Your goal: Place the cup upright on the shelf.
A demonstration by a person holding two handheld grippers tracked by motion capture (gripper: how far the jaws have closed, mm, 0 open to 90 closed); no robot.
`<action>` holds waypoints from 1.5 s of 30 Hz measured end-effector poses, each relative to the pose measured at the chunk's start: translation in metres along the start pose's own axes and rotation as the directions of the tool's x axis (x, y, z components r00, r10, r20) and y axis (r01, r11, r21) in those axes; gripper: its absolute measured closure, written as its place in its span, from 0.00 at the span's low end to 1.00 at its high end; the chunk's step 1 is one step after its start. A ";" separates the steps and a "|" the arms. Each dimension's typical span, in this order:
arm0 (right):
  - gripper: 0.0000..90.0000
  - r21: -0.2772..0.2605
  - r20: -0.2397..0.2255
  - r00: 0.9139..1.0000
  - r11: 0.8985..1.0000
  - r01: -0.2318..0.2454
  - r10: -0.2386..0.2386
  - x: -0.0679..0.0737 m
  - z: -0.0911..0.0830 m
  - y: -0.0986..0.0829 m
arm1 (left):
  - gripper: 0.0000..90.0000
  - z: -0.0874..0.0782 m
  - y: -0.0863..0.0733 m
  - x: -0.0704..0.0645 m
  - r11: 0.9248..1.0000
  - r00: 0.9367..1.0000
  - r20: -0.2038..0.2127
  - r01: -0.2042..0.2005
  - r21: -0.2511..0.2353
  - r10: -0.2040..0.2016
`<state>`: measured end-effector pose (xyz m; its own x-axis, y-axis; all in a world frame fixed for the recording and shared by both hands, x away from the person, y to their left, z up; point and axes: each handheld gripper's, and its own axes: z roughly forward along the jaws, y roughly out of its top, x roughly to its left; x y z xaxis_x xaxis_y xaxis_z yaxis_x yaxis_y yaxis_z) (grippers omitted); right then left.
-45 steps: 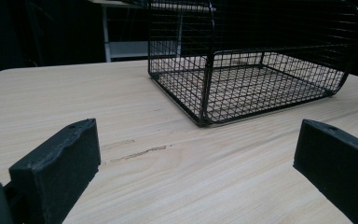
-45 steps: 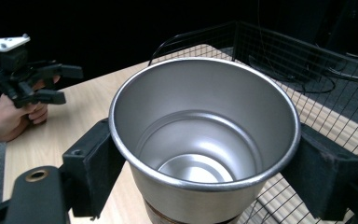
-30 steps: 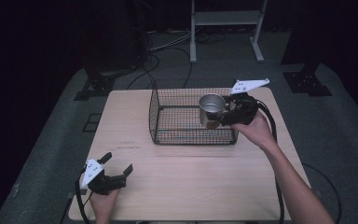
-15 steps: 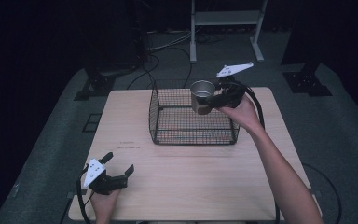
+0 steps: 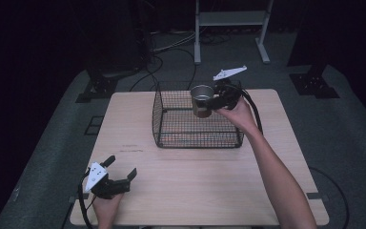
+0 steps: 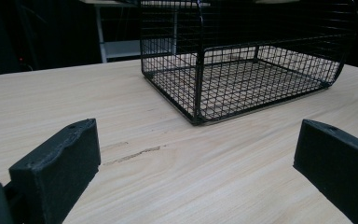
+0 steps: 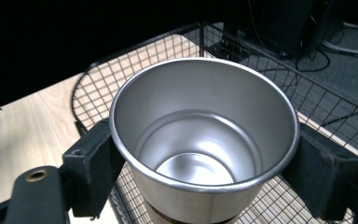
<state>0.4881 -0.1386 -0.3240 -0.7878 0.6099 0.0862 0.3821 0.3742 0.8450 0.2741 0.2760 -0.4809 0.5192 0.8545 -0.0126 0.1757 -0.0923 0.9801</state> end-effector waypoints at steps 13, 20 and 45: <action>0.19 0.078 0.024 0.999 0.996 -0.047 0.045 -0.013 0.036 -0.013 | 0.00 0.000 0.000 0.000 1.000 1.000 0.002 -0.001 0.002 0.001; 0.19 0.119 0.041 0.996 0.990 -0.080 0.076 -0.019 0.052 -0.021 | 0.00 0.000 0.000 0.000 1.000 1.000 0.000 -0.002 -0.003 0.002; 0.19 0.263 0.106 0.994 0.963 -0.055 0.028 -0.024 0.083 -0.036 | 0.00 -0.001 0.000 0.000 1.000 1.000 0.004 -0.003 -0.009 0.003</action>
<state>0.5336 -0.1091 -0.4007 -0.7210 0.6908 0.0536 0.5387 0.5103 0.6704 0.2735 0.2766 -0.4806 0.5228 0.8524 -0.0102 0.1668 -0.0906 0.9818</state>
